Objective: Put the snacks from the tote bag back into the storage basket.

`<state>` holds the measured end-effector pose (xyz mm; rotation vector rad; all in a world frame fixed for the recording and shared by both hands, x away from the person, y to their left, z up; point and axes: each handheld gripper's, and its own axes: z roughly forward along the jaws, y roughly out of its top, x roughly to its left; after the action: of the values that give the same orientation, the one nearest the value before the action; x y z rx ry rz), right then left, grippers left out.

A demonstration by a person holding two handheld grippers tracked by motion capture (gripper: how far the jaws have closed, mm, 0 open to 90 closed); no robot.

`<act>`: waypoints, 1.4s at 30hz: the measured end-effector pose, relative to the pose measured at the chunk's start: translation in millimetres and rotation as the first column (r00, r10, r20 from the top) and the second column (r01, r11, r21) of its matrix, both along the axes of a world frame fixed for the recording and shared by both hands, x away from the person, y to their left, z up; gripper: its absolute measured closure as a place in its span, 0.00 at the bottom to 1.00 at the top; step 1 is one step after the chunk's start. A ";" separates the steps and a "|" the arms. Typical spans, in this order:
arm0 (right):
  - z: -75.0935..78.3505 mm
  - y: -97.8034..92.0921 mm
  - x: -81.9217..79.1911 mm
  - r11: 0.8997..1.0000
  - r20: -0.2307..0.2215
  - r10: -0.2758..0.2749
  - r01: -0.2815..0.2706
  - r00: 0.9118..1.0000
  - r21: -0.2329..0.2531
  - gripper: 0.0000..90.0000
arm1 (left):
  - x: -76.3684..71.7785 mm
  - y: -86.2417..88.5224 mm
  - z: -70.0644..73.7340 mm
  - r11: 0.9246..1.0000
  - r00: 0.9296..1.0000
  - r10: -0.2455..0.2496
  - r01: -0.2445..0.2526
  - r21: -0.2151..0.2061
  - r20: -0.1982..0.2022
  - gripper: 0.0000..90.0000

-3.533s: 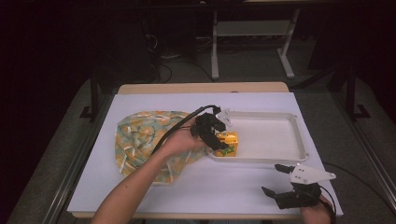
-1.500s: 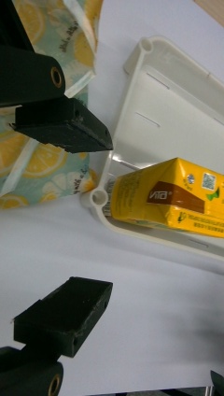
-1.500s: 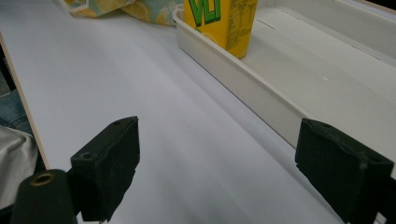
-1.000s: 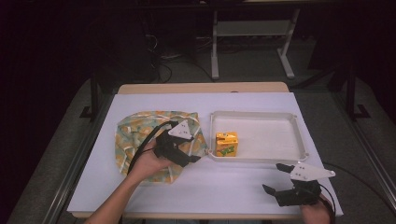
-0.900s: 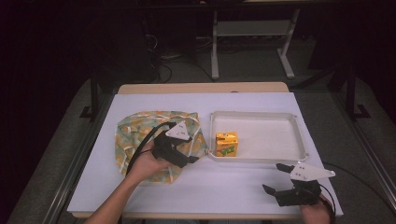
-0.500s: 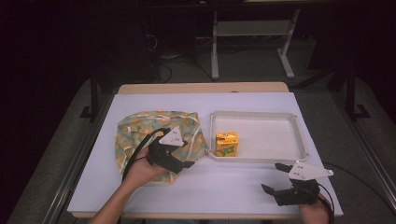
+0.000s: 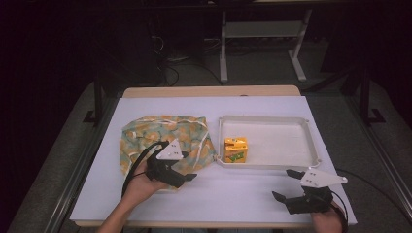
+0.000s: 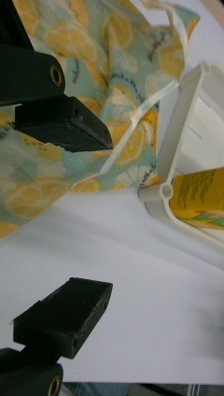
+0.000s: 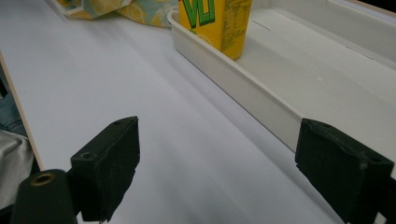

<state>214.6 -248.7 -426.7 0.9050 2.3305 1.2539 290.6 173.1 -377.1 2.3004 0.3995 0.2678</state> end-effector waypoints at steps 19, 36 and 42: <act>-0.7 -0.8 -0.1 1.000 0.001 -0.003 0.003 1.000 -0.005 0.15 | -16.4 20.8 -12.1 0.998 0.998 0.064 -0.064 -0.005 -0.010 0.28; 0.5 0.5 -3.5 1.000 0.007 0.001 -0.001 1.000 -0.009 0.15 | -29.0 34.5 -24.5 0.989 0.994 0.103 -0.105 -0.100 -0.028 0.27; 0.4 7.1 -4.8 0.999 0.014 0.023 -0.023 1.000 -0.036 0.15 | -31.5 30.8 -26.5 0.990 0.995 0.100 -0.100 -0.096 -0.009 0.26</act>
<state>209.8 -241.6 -426.3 0.8576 2.3511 1.2198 259.1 203.9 -403.5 2.1900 0.5199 0.2870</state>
